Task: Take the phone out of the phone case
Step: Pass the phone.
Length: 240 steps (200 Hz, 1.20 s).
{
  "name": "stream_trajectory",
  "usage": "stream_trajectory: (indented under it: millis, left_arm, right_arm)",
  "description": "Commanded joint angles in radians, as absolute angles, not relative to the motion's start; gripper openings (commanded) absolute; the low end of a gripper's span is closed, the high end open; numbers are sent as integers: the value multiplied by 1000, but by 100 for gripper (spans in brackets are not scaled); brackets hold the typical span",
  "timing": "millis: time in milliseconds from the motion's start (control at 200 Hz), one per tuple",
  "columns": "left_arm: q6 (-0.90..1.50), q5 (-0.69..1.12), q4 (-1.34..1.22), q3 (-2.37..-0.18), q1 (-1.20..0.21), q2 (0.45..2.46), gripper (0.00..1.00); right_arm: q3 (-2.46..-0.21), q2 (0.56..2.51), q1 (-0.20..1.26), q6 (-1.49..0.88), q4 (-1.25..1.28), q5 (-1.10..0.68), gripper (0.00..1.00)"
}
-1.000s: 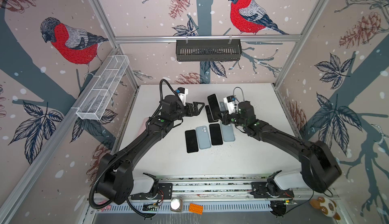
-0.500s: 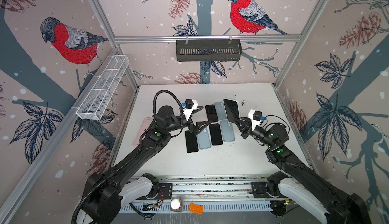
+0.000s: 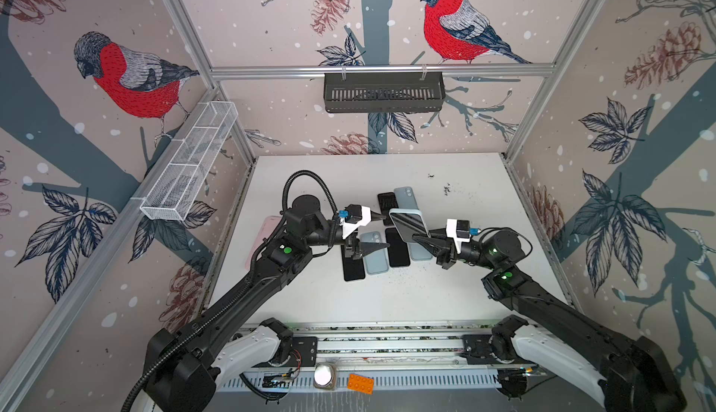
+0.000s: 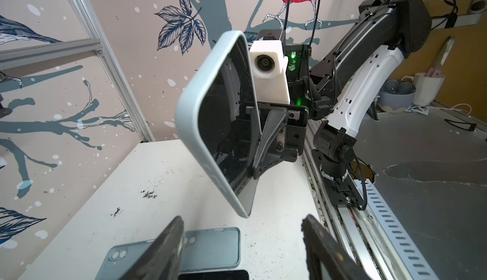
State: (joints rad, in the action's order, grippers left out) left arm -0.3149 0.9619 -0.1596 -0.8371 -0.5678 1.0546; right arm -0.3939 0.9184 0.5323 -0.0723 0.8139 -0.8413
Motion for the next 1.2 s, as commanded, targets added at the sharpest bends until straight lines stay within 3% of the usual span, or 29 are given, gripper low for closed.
stream_trajectory:
  millis: [0, 355, 670, 725, 931, 1106, 1131, 1196]
  left_arm:
    - [-435, 945, -40, -867, -587, 1062, 69]
    - [-409, 1000, -89, -892, -603, 1077, 63]
    - [-423, 1052, -12, -951, -604, 1121, 48]
    - [-426, 1060, -4, -956, -604, 1128, 42]
    - [-429, 1061, 13, -964, -604, 1141, 0]
    - [-394, 1076, -14, -951, -603, 1141, 0]
    - [-379, 1080, -25, -947, -604, 1140, 0]
    - [-332, 1071, -71, -933, -602, 1136, 0]
  right_arm:
    - [-400, 929, 544, -43, 876, -862, 0]
    - [-382, 950, 555, -49, 896, -918, 0]
    - [-373, 989, 555, -63, 940, -955, 0]
    - [-377, 994, 556, -64, 941, -962, 0]
    - [-380, 1007, 554, -60, 941, -974, 0]
    - [-382, 1015, 542, -71, 947, -951, 0]
    - [-381, 1014, 540, -80, 953, -936, 4]
    - [-376, 1005, 534, -134, 984, -850, 36]
